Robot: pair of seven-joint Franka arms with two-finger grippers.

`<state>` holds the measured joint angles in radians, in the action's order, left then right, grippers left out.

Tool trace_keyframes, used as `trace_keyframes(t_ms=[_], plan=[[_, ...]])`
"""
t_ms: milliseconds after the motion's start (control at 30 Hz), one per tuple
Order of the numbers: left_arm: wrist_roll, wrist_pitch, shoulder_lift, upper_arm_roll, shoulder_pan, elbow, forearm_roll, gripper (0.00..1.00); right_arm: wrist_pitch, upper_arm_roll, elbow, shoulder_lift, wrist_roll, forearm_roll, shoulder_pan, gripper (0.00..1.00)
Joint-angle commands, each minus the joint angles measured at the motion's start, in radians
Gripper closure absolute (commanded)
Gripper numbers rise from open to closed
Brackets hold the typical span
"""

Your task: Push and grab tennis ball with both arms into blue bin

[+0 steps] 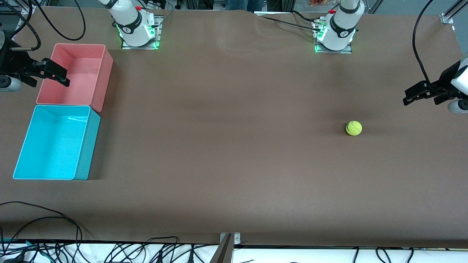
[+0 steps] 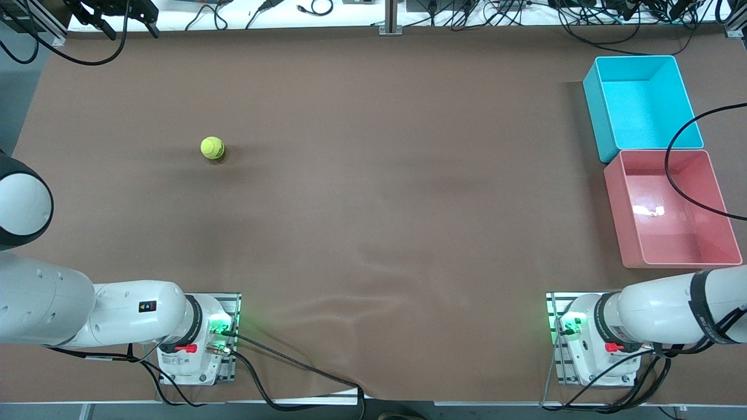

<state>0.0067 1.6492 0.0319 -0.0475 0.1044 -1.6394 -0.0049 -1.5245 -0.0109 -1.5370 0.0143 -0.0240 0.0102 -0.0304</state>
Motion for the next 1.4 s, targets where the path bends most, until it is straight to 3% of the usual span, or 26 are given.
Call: trace_keyframes(t_ms=[0, 1367], plan=[[0.012, -0.015, -0.001, 0.0, 0.006, 0.012, -0.02, 0.0, -0.003, -0.004, -0.003, -0.011, 0.012, -0.01, 0.003, 0.0], [0.001, -0.015, 0.011, -0.003, 0.005, 0.013, -0.018, 0.0, -0.003, -0.006, -0.003, -0.011, 0.01, -0.009, 0.003, 0.0]])
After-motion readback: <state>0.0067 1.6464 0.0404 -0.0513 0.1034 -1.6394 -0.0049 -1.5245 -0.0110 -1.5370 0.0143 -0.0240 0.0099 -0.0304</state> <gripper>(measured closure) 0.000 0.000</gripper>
